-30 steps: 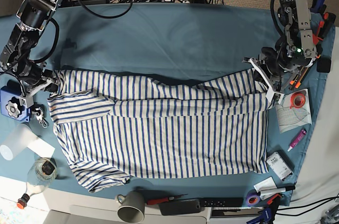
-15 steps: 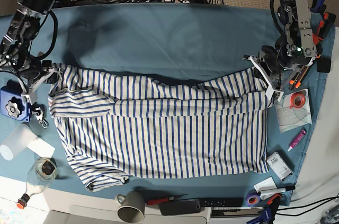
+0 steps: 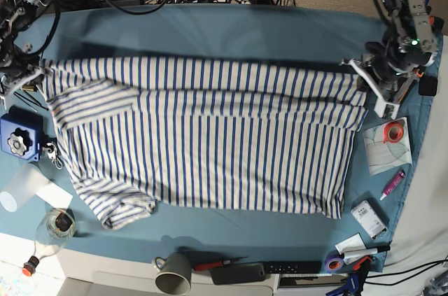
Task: Fold the T-shirt properly
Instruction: 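Drag the shirt by the folded edge toward the robot with both grippers, then open both grippers and raise them off the shirt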
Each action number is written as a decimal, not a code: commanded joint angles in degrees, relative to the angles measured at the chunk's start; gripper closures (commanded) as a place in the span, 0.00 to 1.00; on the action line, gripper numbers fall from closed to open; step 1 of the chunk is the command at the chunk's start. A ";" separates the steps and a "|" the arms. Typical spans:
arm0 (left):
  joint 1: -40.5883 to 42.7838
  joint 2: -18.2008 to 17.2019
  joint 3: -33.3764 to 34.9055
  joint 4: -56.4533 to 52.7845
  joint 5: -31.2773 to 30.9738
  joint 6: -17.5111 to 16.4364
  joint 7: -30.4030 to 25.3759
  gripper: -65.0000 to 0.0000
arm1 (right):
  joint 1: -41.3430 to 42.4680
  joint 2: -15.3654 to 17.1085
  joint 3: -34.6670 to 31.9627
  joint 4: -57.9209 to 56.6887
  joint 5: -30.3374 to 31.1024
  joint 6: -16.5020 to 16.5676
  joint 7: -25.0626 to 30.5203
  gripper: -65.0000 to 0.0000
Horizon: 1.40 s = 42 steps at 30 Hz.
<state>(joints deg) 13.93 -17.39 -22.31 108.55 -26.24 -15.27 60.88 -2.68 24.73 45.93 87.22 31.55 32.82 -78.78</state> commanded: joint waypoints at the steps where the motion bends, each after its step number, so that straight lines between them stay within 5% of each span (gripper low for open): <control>1: -0.07 -1.51 -0.70 1.03 -0.24 -0.28 -0.39 1.00 | -0.33 2.10 0.66 0.85 0.59 -0.09 0.55 1.00; 17: 8.50 -1.97 -0.76 3.82 -2.49 -1.25 3.85 1.00 | -5.29 2.73 0.70 0.85 0.24 -0.31 -1.22 1.00; 24: 12.31 -1.68 -1.42 9.64 2.51 1.27 3.45 1.00 | -5.84 2.73 0.70 0.85 -1.81 -1.16 -1.22 1.00; 42: 15.82 -1.66 -1.99 10.14 2.69 1.27 3.87 1.00 | -8.76 2.71 0.70 0.85 -2.54 -1.27 -1.22 1.00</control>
<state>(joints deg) 29.69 -18.26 -23.66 117.80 -24.86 -14.61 64.75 -11.62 25.69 46.09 87.22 30.02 31.88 -80.55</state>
